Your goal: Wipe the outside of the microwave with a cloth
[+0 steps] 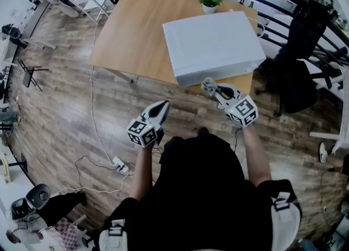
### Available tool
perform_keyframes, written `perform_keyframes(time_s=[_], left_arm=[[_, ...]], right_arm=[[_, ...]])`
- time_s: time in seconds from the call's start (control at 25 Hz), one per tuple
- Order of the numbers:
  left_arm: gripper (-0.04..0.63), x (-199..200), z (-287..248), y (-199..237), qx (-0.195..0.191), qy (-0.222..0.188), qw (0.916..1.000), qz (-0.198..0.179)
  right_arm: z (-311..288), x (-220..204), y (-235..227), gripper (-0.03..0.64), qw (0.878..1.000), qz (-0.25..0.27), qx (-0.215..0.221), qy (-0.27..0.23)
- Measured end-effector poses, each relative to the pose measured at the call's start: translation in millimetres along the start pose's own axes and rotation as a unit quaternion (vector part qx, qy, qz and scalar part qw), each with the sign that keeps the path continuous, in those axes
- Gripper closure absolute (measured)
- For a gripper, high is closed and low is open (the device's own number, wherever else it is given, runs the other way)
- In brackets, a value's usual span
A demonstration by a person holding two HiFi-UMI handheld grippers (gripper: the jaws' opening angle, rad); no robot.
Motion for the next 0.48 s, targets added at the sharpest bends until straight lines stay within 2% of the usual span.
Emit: perform_keyframes(time_s=[0.2, 0.48], left_arm=[[0.592, 5.9, -13.1, 20.6, -0.002, -0.010, 0.9999, 0.008], [0.592, 16.4, -30.9, 64.1, -0.036, 0.010, 0.9993, 0.002]], right_arm=[[-23.3, 8.0, -9.1, 0.584, 1.000, 0.002, 0.009, -0.004], [-51.7, 26.1, -17.6, 0.584, 0.999, -0.025, -0.018, -0.015]])
Point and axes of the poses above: the fingertips, and each gripper's own axes: z backward along the fingers, y to its left, x out of its top, the point moved 2 cm from there along z, backward along the fingers, and after that the axes turned 13 degrees about -z, right-handed, at the moved point
